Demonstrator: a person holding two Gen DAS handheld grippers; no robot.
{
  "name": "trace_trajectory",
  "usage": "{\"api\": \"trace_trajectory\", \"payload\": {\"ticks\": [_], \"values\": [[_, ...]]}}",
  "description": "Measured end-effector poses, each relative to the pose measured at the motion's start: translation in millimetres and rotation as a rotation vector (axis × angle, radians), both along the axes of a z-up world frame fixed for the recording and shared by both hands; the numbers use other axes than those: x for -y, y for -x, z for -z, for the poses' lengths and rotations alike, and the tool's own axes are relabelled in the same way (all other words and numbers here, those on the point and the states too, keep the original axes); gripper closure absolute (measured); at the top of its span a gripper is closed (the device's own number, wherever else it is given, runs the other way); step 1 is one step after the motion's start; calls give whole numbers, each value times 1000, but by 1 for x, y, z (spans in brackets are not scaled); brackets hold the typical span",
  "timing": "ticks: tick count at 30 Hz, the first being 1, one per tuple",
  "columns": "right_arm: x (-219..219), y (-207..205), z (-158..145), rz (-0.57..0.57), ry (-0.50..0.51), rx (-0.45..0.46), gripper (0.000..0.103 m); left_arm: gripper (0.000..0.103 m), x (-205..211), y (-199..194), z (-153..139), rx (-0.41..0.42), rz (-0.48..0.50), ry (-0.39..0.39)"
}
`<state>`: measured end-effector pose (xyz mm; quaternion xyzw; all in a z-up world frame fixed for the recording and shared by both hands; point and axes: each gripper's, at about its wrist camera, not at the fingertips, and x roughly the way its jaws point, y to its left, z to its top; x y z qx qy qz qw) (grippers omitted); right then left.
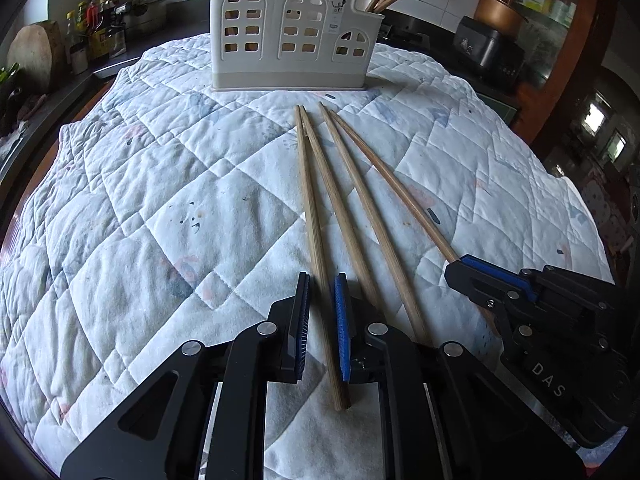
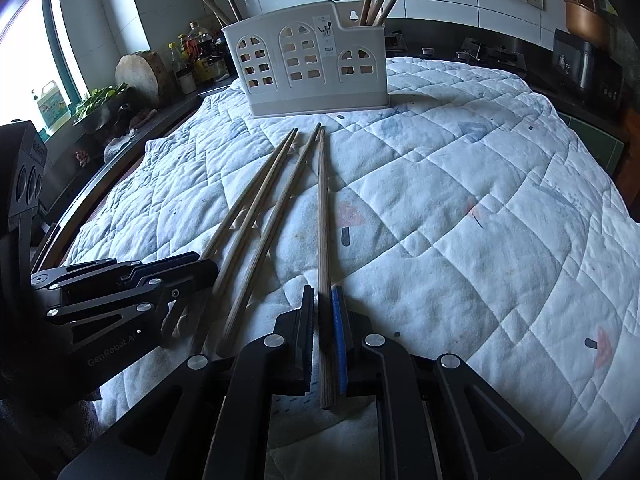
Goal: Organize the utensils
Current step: 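Lift both grippers' chopsticks up toward the white holder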
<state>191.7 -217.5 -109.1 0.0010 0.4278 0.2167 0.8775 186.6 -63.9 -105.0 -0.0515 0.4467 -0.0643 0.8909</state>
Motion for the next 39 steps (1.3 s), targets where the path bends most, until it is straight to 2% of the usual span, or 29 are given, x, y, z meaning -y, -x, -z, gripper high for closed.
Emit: {"api": "trace_trajectory", "payload": {"ticks": [4, 7, 18, 26, 39], "values": [[1, 3, -2, 7, -1, 10, 96, 96, -9, -1, -3, -10, 7, 47], [3, 8, -12, 11, -10, 33, 96, 97, -16, 1, -8, 6, 13, 53], [5, 11, -83, 13, -61, 192, 96, 97, -36, 8, -52, 130, 46, 82], [1, -12, -128, -8, -93, 239, 96, 97, -55, -1, -85, 206, 49, 93], [7, -53, -196, -9, -81, 286, 96, 97, -69, -36, -128, 259, 95, 78]]}}
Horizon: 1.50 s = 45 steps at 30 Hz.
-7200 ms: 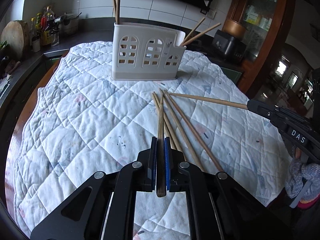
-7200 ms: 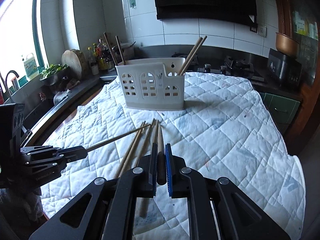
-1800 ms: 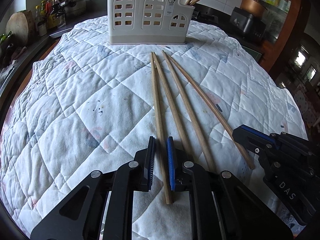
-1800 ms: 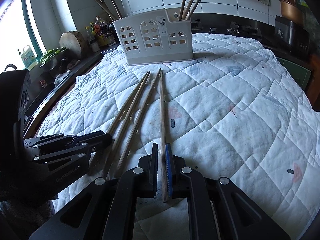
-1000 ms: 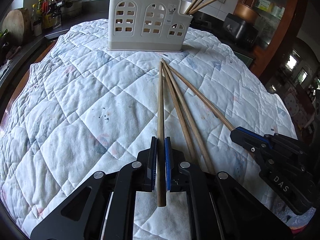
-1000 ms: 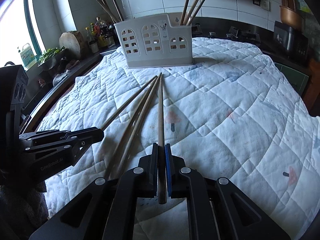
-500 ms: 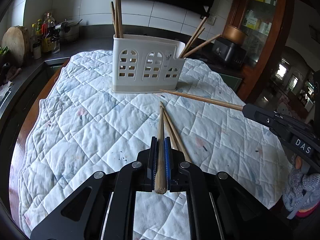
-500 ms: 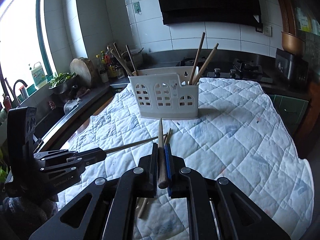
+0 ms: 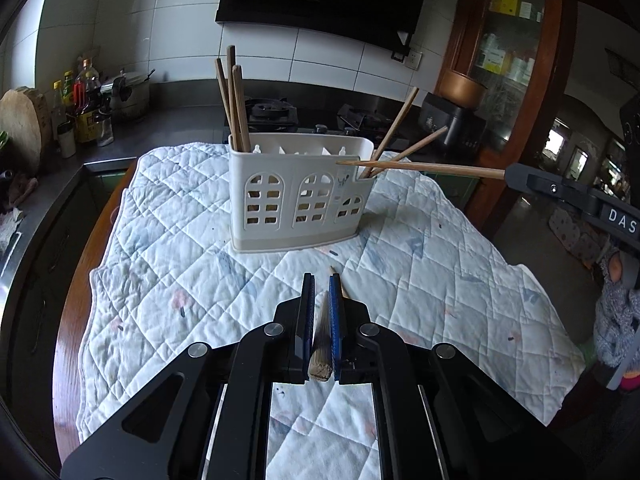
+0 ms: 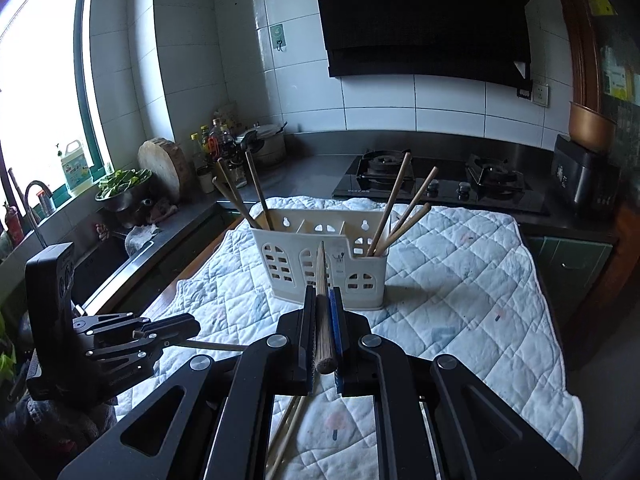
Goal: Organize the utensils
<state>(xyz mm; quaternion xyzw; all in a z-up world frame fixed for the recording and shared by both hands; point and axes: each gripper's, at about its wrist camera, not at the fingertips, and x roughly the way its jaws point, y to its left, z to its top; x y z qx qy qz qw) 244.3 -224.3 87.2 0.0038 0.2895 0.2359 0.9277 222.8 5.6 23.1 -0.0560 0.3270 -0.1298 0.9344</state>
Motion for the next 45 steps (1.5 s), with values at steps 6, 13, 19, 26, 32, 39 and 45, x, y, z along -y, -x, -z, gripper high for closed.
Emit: {"api": "trace_trajectory", "payload": {"ticks": [6, 13, 19, 26, 32, 39, 45], "values": [[5, -10, -21, 13, 39, 16, 96, 97, 3, -9, -9, 12, 31, -9], [7, -8, -20, 10, 35, 18, 96, 98, 8, -8, 8, -29, 58, -16], [9, -7, -22, 11, 31, 26, 96, 81, 5, -2, 29, -85, 57, -23], [10, -2, -25, 9, 37, 39, 96, 63, -2, 7, 52, -129, 50, -35], [12, -3, -30, 11, 32, 40, 96, 56, -10, 20, 72, -178, 65, -72], [10, -4, -31, 8, 34, 43, 96, 54, -12, 36, 96, -219, 114, -141], [6, -5, -31, 0, 39, 44, 96, 54, -8, 45, 109, -229, 168, -196]]}}
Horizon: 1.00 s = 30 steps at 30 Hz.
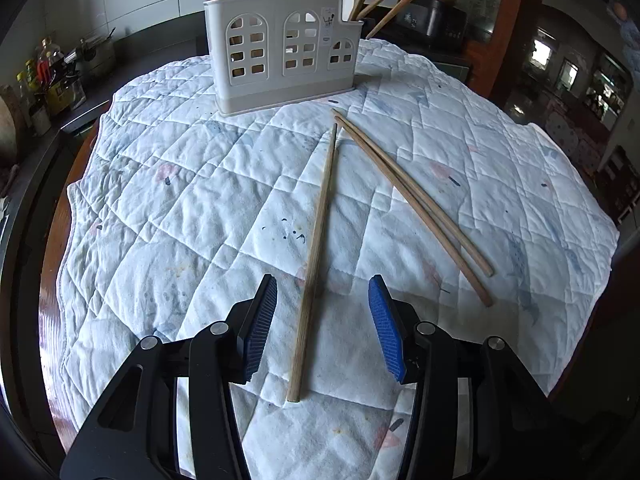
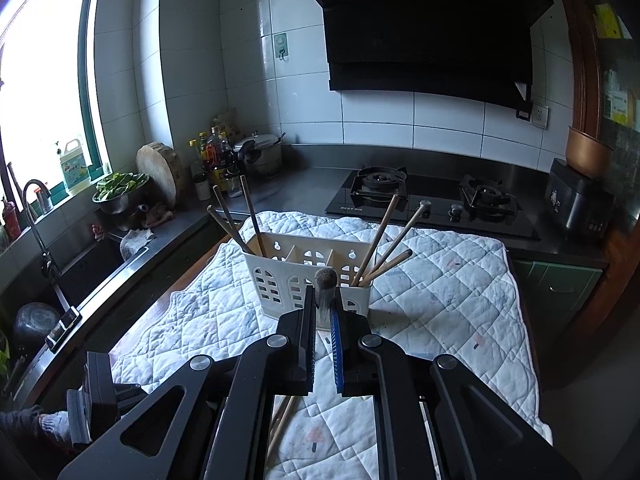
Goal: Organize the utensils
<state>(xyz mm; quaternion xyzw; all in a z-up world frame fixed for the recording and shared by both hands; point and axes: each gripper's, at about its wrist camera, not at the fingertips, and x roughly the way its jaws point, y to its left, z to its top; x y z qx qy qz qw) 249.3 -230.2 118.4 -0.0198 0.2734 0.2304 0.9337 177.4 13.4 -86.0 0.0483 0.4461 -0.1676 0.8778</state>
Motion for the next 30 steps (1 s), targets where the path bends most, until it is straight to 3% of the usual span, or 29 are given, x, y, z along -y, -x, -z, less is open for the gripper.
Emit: {"api": "trace_trajectory", "payload": {"ticks": [9, 14, 18, 20, 30], "values": [[-4, -4, -5, -5, 3, 11, 96, 57, -3, -4, 12, -70, 19, 10], [-4, -4, -5, -7, 4, 10, 96, 82, -7, -7, 16, -84, 3, -5], [-7, -5, -4, -8, 2, 6, 96, 87, -8, -8, 16, -87, 6, -18], [-8, -6, -3, -9, 1, 4, 96, 95, -5, -7, 16, -78, 17, -46], [-5, -6, -7, -2, -13, 15, 96, 97, -16, -13, -21, 6, -38, 42]]}}
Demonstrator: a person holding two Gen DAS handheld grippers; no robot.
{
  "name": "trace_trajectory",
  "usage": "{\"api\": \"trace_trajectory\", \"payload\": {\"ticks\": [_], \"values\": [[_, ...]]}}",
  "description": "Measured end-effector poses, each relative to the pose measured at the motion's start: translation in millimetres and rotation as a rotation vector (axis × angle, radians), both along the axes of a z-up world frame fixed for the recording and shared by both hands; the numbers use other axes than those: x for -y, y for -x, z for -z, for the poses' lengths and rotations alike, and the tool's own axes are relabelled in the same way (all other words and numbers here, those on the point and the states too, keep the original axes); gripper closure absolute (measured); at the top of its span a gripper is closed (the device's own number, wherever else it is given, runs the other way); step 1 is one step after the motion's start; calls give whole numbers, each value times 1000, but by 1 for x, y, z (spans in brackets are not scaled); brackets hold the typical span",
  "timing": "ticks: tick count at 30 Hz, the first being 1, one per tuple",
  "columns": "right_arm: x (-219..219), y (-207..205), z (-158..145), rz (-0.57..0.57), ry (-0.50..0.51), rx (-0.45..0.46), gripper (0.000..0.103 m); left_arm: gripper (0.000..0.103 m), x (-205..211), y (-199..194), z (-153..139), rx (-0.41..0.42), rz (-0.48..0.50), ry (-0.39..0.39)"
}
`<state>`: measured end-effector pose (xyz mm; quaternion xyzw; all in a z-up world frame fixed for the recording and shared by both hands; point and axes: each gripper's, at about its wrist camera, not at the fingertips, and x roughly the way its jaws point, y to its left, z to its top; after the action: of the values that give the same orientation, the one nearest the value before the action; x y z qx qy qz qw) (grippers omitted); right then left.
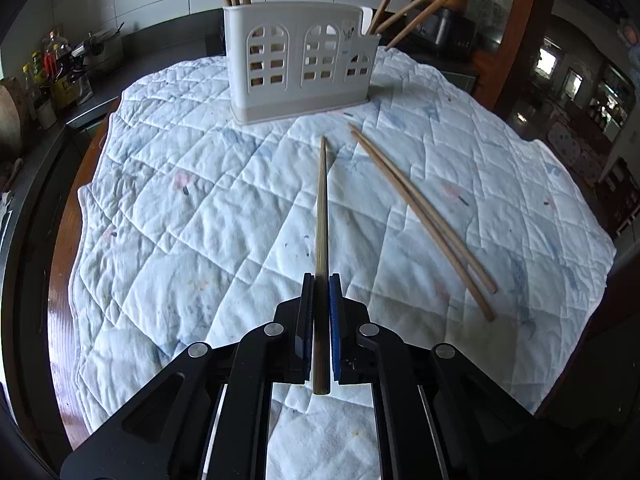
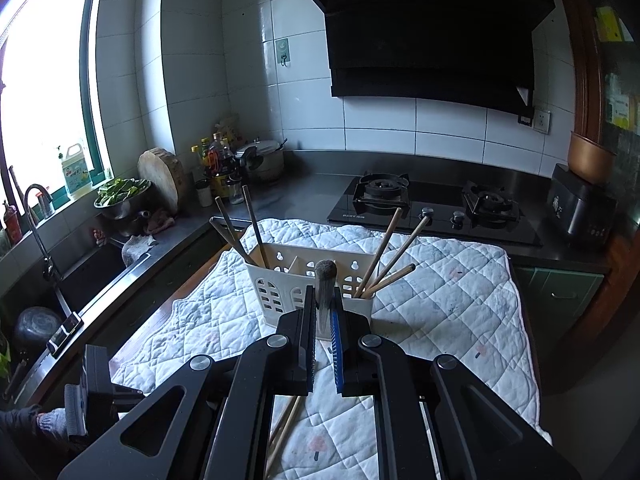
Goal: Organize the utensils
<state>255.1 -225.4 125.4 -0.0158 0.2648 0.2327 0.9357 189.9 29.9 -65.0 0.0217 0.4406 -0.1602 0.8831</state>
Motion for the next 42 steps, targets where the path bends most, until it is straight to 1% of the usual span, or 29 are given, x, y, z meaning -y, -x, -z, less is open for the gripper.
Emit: {"api": "trace_trajectory", "payload": {"ticks": [6, 10, 14, 17, 25, 29, 34, 37, 39, 42], "values": [[1, -4, -5, 5, -19, 8, 96, 97, -3, -11, -37, 89, -22, 76], [-1, -7, -10, 9, -23, 16, 96, 97, -3, -22, -58, 140, -35, 107], [-3, -14, -18, 21, -18, 35, 96, 97, -2, -32, -83, 191, -27, 127], [-4, -22, -24, 32, -9, 42, 96, 98, 1, -39, -104, 237, -18, 120], [-9, -44, -28, 49, 24, 33, 96, 98, 7, -62, -151, 311, -7, 130], [-9, -54, -33, 56, 19, 30, 96, 98, 8, -69, -185, 376, -5, 125], [-16, -68, -42, 56, 27, 44, 96, 98, 6, -86, -225, 454, -29, 101], [-22, -77, -50, 52, 17, 62, 96, 98, 4, -102, -236, 472, -60, 83], [-26, -83, -55, 53, 12, 80, 96, 98, 5, -111, -236, 484, -83, 52], [-31, -95, -53, 54, 7, 78, 96, 98, 3, -129, -228, 448, -97, 48]]}}
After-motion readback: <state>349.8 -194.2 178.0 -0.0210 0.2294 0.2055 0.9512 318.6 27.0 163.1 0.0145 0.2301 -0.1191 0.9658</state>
